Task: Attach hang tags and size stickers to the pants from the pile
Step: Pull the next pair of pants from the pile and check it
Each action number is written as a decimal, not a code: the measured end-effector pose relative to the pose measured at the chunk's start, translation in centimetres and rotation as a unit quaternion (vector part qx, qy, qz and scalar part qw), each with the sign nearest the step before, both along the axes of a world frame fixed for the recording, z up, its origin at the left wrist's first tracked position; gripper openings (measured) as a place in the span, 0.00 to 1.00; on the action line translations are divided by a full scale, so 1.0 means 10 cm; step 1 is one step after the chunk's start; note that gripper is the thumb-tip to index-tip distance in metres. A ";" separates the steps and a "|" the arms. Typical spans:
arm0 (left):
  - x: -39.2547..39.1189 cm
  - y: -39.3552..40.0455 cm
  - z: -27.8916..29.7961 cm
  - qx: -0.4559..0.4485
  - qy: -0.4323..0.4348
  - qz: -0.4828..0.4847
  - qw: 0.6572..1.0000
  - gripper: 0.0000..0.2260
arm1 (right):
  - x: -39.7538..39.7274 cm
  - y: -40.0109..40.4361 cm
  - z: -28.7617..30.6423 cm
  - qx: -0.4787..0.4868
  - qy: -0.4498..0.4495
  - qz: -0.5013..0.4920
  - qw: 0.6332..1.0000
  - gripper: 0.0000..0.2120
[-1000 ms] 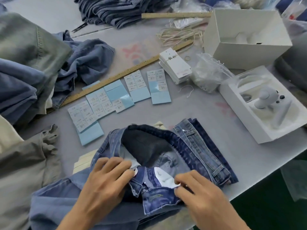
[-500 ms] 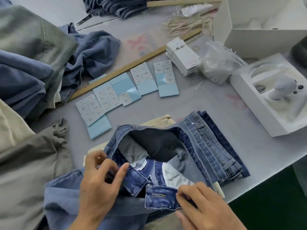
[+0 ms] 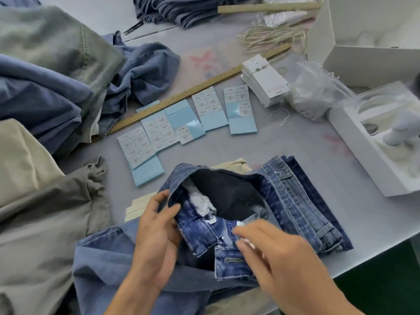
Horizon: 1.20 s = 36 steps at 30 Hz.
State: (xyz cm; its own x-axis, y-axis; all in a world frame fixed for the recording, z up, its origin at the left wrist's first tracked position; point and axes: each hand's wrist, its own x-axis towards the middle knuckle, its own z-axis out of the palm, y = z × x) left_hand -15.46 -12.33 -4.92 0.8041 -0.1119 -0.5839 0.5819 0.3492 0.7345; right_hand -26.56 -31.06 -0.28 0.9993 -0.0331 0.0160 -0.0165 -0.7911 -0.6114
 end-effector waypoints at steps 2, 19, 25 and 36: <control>0.00 -0.04 0.01 -0.055 0.003 0.005 0.998 0.19 | 0.23 0.00 0.00 0.086 -0.010 -0.037 0.996 0.12; 0.35 -0.04 0.12 0.218 -0.110 0.045 0.969 0.14 | 0.49 0.57 -0.20 0.002 -0.012 0.091 0.996 0.04; 0.40 -0.14 0.14 0.187 -0.093 -0.066 0.976 0.18 | 0.79 0.11 -0.22 0.072 -0.045 -0.048 0.995 0.17; 0.41 -0.04 0.17 0.024 -0.014 -0.164 0.986 0.21 | 1.06 -0.24 -0.39 0.094 0.032 -0.058 0.993 0.05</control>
State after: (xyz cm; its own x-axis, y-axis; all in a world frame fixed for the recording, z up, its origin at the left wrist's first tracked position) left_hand -11.41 -12.77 -3.27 0.7450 -0.3404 -0.5737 0.6375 0.1098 0.7626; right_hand -15.97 -33.45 -4.15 0.9874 -0.1439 -0.0657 -0.1447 -0.6537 -0.7428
